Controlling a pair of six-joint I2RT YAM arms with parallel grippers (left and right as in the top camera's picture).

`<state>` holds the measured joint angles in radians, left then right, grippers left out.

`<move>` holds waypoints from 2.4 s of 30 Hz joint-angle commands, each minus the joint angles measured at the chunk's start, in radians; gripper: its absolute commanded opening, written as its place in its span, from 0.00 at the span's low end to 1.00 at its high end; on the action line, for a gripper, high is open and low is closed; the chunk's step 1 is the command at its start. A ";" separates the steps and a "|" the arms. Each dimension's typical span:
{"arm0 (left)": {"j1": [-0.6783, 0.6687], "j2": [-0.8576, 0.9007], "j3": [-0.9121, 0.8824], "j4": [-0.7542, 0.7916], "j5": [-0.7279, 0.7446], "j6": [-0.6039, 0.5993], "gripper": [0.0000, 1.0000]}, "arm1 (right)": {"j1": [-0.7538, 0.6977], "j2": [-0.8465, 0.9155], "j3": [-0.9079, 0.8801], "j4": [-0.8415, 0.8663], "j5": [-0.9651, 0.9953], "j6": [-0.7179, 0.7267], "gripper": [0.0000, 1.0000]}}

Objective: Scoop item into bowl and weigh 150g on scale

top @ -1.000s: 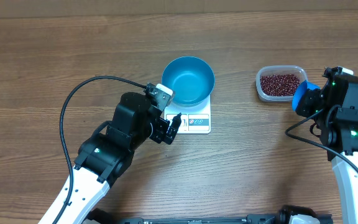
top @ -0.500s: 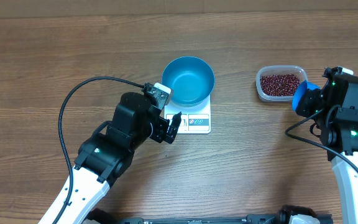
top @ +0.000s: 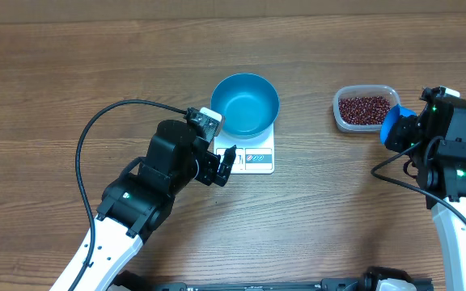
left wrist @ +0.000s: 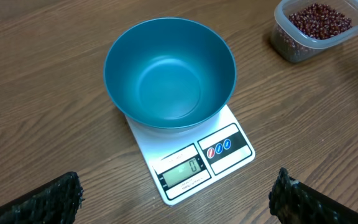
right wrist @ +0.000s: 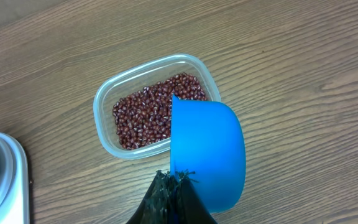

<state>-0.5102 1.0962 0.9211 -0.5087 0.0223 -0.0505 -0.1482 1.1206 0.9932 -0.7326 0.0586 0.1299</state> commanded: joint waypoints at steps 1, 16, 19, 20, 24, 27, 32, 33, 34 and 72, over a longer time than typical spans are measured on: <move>-0.001 0.003 -0.010 -0.009 0.000 -0.010 0.99 | 0.002 -0.004 0.036 0.011 0.006 -0.007 0.04; -0.001 0.003 -0.010 -0.018 0.000 -0.010 0.99 | 0.002 0.020 0.155 0.005 -0.075 -0.092 0.04; -0.001 0.003 -0.010 -0.018 0.000 -0.010 0.99 | 0.002 0.061 0.235 -0.025 -0.087 -0.117 0.04; -0.001 0.003 -0.010 -0.018 0.000 -0.010 1.00 | 0.002 0.079 0.262 -0.037 -0.087 -0.130 0.04; -0.001 0.003 -0.010 -0.018 0.000 -0.010 0.99 | 0.002 0.185 0.389 -0.131 -0.086 -0.147 0.04; -0.001 0.003 -0.010 -0.018 0.000 -0.010 0.99 | 0.003 0.275 0.483 -0.206 -0.081 -0.151 0.04; -0.001 0.003 -0.010 -0.018 0.000 -0.010 0.99 | 0.008 0.416 0.610 -0.326 0.026 -0.152 0.04; -0.001 0.003 -0.010 -0.018 0.000 -0.010 1.00 | 0.012 0.435 0.623 -0.345 0.048 -0.160 0.04; -0.001 0.003 -0.010 -0.018 0.000 -0.010 1.00 | 0.020 0.452 0.631 -0.358 0.074 -0.166 0.04; -0.001 0.003 -0.010 -0.018 0.000 -0.010 0.99 | 0.261 0.679 0.631 -0.309 0.505 -0.107 0.04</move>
<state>-0.5102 1.0962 0.9207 -0.5274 0.0223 -0.0505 0.1066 1.7992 1.5894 -1.0470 0.5400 -0.0025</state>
